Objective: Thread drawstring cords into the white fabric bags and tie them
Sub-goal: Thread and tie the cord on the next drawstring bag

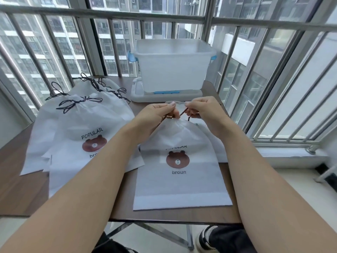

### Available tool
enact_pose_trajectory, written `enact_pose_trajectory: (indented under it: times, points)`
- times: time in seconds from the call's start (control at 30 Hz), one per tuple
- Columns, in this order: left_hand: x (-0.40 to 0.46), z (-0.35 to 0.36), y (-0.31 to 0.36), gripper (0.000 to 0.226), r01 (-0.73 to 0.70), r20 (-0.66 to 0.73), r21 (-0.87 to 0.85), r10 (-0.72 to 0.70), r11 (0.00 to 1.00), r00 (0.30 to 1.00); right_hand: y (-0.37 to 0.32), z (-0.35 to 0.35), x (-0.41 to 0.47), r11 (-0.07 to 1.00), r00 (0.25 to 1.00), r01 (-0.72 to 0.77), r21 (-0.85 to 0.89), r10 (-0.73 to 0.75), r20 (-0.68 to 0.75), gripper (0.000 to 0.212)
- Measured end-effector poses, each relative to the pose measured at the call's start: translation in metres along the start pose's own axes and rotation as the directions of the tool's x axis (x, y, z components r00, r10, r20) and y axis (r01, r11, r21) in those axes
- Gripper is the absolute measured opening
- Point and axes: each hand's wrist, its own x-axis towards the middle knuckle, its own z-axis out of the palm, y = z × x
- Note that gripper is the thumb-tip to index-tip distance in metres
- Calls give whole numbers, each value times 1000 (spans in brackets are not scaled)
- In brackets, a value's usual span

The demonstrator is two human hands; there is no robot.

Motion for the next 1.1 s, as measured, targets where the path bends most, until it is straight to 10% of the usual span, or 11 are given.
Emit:
enact_pose_trajectory:
  times: [0.3,0.73,1.1]
  points:
    - [1,-3,1,28,-3,-49,-40,1,999,999,-3,14,-3,868,965,-195,457,86,248,41]
    - [1,10,3,36,3,-63,-15,-4,1000,998,-3,17,0,996,998,-53,77,49,51,49]
    - [2,5,-6,34,28,-62,110,-21,994,998,-1,17,-12,987,994,36,-159,-19,104,8]
